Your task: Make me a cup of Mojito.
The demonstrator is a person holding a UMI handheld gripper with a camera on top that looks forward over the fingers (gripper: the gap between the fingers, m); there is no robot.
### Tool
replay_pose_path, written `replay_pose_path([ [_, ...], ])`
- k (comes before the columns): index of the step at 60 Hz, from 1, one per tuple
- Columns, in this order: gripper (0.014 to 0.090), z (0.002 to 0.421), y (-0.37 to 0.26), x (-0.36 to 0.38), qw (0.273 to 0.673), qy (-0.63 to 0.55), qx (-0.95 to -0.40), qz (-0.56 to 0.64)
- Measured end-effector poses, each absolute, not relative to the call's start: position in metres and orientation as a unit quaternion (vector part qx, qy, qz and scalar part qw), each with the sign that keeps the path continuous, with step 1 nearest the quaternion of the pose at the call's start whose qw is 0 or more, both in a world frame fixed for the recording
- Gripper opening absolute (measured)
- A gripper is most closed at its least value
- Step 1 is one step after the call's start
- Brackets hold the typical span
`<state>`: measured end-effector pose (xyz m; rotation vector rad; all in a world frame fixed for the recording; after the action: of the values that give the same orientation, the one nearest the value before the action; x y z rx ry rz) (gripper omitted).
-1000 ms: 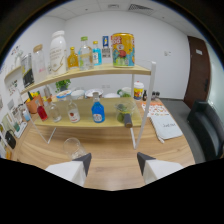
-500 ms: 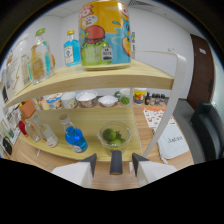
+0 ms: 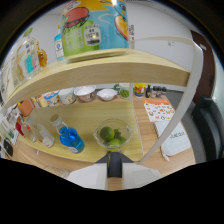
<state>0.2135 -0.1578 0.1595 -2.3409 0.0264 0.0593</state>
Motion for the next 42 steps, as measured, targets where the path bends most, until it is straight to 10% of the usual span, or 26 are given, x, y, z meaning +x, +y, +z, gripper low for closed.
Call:
replay_pose_path([
  [42, 0.0158, 0.197, -0.240, 0.159, 0.447, 0.051, -0.892, 0.049],
])
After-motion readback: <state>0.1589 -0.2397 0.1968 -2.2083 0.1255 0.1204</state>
